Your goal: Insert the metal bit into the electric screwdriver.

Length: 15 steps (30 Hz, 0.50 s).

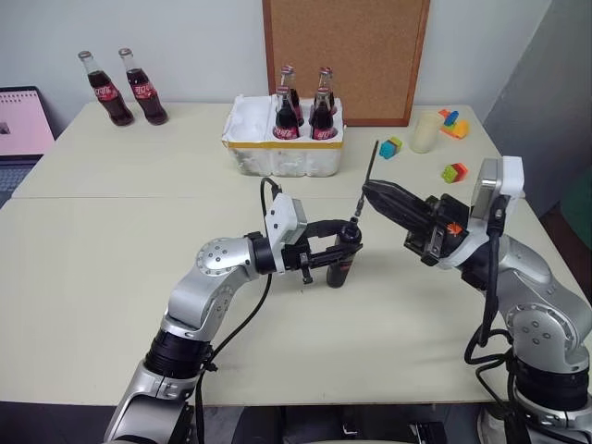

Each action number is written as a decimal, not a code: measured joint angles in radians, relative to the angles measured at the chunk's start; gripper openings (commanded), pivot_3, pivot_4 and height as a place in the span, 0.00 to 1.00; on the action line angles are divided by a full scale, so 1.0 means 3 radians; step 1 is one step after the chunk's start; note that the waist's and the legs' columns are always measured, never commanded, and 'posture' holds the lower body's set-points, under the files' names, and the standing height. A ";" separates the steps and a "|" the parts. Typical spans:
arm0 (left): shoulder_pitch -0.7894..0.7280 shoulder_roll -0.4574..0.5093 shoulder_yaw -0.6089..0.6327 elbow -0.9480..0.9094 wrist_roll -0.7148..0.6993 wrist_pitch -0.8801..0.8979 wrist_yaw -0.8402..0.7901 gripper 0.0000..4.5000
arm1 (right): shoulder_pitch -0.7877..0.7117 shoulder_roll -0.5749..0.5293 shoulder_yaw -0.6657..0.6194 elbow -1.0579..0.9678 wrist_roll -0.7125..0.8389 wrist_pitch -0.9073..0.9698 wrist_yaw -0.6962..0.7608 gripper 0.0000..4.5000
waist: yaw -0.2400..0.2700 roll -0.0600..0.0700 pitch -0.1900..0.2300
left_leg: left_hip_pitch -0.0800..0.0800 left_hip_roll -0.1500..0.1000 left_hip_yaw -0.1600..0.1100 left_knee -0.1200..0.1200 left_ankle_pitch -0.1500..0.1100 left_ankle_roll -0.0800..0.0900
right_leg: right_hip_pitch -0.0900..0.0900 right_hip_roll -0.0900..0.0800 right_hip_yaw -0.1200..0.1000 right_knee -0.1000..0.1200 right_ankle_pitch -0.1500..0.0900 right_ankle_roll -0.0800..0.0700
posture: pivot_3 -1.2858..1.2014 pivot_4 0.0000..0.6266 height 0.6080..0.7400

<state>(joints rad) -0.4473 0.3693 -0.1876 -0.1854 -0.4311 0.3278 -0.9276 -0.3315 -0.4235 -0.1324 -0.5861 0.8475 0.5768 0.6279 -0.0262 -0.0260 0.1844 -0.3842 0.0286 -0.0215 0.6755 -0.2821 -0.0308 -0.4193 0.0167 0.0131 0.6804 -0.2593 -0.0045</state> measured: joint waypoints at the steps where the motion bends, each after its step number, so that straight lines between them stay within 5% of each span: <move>1: 0.0002 0.0000 0.0000 -0.0002 0.0000 0.0001 0.0001 0.36 | 0.0002 0.0000 0.0003 0.0000 -0.0008 -0.0006 0.0000 0.00 | 0.0000 0.0000 0.0000 | 0.0000 0.0000 0.0000 0.0000 0.0000 0.0000 | 0.0000 0.0000 0.0000 0.0000 0.0000 0.0000 | 0.52 0.24 1.00; 15: 0.0015 0.0000 0.0002 -0.0023 0.0000 0.0026 0.0008 0.36 | 0.0103 0.0032 0.0133 0.0000 -0.0136 -0.0113 -0.0077 0.00 | -0.0001 0.0000 0.0000 | 0.0000 0.0000 0.0001 0.0000 0.0000 0.0000 | 0.0000 0.0000 0.0002 -0.0001 0.0000 0.0000 | 0.52 0.24 1.00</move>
<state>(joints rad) -0.4430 0.3693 -0.1871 -0.1922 -0.4311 0.3355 -0.9253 -0.3005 -0.4140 -0.0926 -0.5863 0.8067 0.5430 0.6047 -0.0266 -0.0260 0.1844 -0.3842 0.0286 -0.0213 0.6755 -0.2821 -0.0308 -0.4193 0.0167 0.0136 0.6802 -0.2593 -0.0045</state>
